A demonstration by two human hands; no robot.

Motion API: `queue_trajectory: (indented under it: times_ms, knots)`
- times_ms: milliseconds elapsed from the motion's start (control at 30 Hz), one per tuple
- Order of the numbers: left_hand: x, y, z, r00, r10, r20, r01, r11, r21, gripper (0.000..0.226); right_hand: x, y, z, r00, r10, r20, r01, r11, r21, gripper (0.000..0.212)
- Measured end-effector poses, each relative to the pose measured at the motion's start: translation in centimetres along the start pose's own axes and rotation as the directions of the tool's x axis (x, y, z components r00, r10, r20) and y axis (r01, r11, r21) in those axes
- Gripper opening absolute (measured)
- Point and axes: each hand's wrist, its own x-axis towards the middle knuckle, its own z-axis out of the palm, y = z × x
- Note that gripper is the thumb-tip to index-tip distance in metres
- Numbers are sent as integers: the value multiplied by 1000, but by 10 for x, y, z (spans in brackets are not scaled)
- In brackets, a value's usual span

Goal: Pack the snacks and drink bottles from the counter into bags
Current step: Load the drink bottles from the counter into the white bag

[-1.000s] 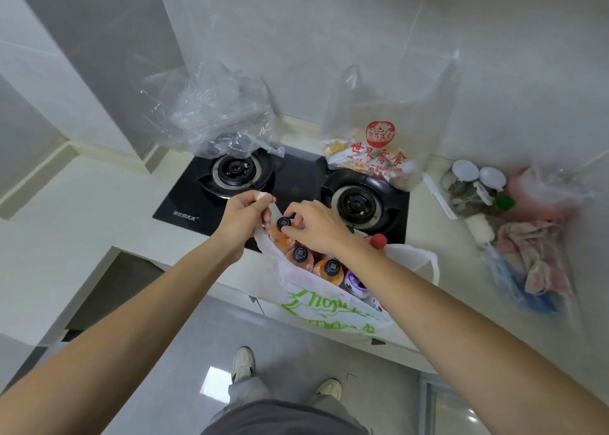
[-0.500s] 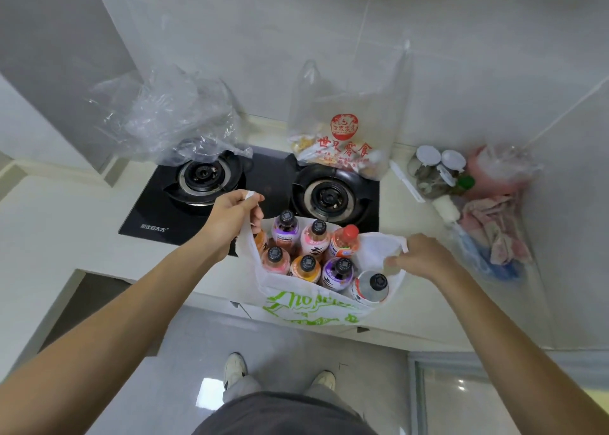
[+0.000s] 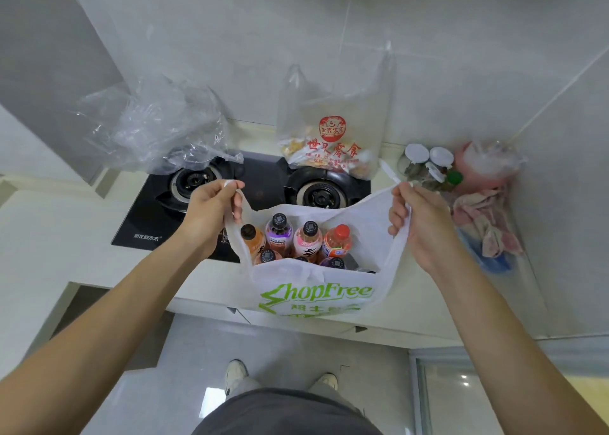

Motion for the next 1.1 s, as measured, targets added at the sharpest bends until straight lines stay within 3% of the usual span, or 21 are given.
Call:
queue_trajectory:
  times_ms: [133, 333, 467, 600, 833, 1100]
  knots:
    - [-3, 14, 1, 1000, 27, -4, -27, 999, 26, 21, -7, -17, 24, 997, -64, 49, 68, 994, -81, 29]
    - [-13, 54, 11, 994, 108, 15, -107, 993, -41, 17, -23, -46, 44, 989, -141, 39, 143, 989, -48, 30]
    - [-21, 82, 33, 984, 156, 91, -159, 987, 25, 17, -22, -63, 46, 990, -139, 12, 139, 990, 0, 32]
    - [-26, 89, 45, 985, 154, 81, -157, 987, 33, 19, -28, -64, 45, 978, -197, 75, 202, 977, -66, 32]
    - [-31, 97, 61, 978, 161, 136, -165, 986, 18, 22, -43, -72, 29, 970, -237, -53, 236, 971, -29, 32]
    - [-27, 111, 95, 939, 182, 292, -186, 982, -16, 21, -56, -94, 5, 947, -271, -176, 271, 962, -20, 32]
